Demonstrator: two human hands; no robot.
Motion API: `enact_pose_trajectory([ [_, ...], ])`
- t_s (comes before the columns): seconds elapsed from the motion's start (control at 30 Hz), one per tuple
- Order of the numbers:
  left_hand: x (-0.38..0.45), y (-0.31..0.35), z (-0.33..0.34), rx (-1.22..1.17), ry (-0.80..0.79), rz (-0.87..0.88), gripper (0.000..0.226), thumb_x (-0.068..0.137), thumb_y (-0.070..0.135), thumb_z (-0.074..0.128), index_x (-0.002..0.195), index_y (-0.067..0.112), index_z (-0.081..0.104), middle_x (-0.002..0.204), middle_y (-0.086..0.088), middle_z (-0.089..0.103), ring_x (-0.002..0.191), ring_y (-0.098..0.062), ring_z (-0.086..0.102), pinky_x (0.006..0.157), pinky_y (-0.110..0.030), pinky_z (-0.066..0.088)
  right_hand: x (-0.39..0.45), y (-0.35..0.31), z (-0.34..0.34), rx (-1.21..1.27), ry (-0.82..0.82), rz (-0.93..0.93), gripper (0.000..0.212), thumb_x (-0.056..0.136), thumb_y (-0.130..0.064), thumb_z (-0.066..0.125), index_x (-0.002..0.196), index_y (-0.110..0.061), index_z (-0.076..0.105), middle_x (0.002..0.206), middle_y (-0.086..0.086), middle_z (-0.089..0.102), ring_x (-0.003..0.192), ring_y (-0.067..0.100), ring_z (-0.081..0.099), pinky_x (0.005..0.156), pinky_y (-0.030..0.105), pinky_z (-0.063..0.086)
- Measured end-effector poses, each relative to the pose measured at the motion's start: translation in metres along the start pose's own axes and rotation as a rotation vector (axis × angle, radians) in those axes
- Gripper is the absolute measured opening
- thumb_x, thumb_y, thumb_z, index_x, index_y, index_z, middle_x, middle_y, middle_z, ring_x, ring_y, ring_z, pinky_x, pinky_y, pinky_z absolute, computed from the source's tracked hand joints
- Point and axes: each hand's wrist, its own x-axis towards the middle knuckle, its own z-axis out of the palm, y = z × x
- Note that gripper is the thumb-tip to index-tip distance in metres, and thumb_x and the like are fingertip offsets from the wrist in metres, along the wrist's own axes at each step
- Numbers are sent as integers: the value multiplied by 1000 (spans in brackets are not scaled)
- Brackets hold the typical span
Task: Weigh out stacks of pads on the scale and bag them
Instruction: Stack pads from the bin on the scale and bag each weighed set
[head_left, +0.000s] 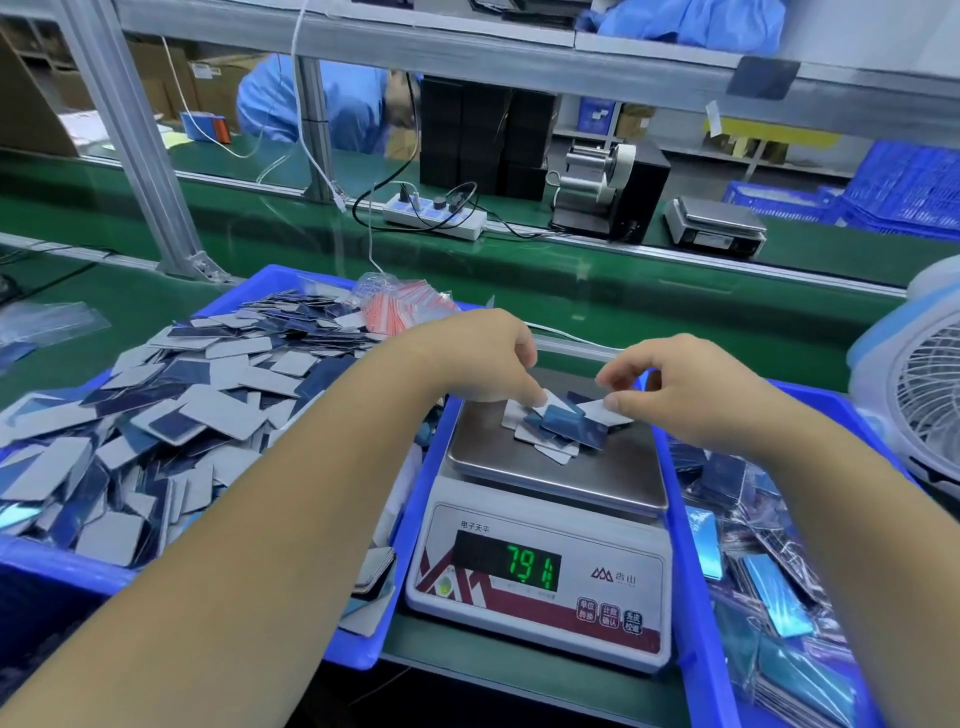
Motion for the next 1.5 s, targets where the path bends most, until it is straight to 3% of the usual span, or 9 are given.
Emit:
enact_pose_trajectory([
  [0.17,-1,6,-7,79,-99,39,63,81,53,75,136,31,54,119,13,53,108,-16,57,88,-30,45,14,0,-12,-34,-100,-44,18,83,-34,77,91,-46,65,93,-26,63,75,-23,49,61,2,37],
  [0.27,0,13,-7,232,-259,46,71,78,57,76,133,18,56,133,3,60,115,-25,61,100,-42,50,24,5,-10,-12,-195,-69,26,83,-41,75,106,-46,64,107,-26,56,82,-15,51,67,5,37],
  [0.47,1,22,-3,432,-306,58,65,75,56,79,126,23,56,124,4,58,110,-22,59,96,-44,51,31,7,1,-47,-360,-65,57,72,-59,77,124,-40,60,109,-32,51,88,-25,45,81,14,36],
  [0.63,2,24,-3,375,-302,65,60,73,54,81,120,24,58,113,5,64,101,-20,63,92,-42,53,30,-5,5,-89,-354,-26,61,69,-59,79,122,-33,61,115,-16,58,106,6,55,96,26,44],
  [0.9,6,28,8,387,-264,34,71,62,59,85,118,28,54,105,6,66,94,-19,65,86,-40,55,26,-19,15,-58,-324,79,66,59,-54,88,113,-30,59,99,-20,58,93,3,58,77,22,47],
  [1.0,9,30,11,417,-247,4,68,61,60,86,110,26,53,102,6,63,89,-17,63,73,-32,52,24,-21,17,-32,-306,144,68,55,-56,89,110,-31,58,94,-20,56,87,0,55,67,21,44],
  [1.23,11,29,11,403,-225,-52,58,60,58,88,91,24,53,93,3,68,80,-19,65,62,-29,50,17,-18,20,63,-253,289,52,54,-58,88,86,-22,67,84,-3,68,72,13,57,61,28,43],
  [1.37,6,25,6,391,-237,-73,61,62,57,85,103,19,60,97,-4,74,86,-23,70,71,-32,54,13,-20,21,70,-215,322,49,55,-58,86,80,-21,68,73,-5,64,64,12,53,57,28,39],
  [1.5,-4,15,0,395,-268,-106,43,68,55,82,77,15,69,71,8,74,59,-13,58,55,-27,41,11,-23,24,83,-178,336,53,53,-57,87,83,-17,68,73,-4,64,63,13,53,57,29,39],
])
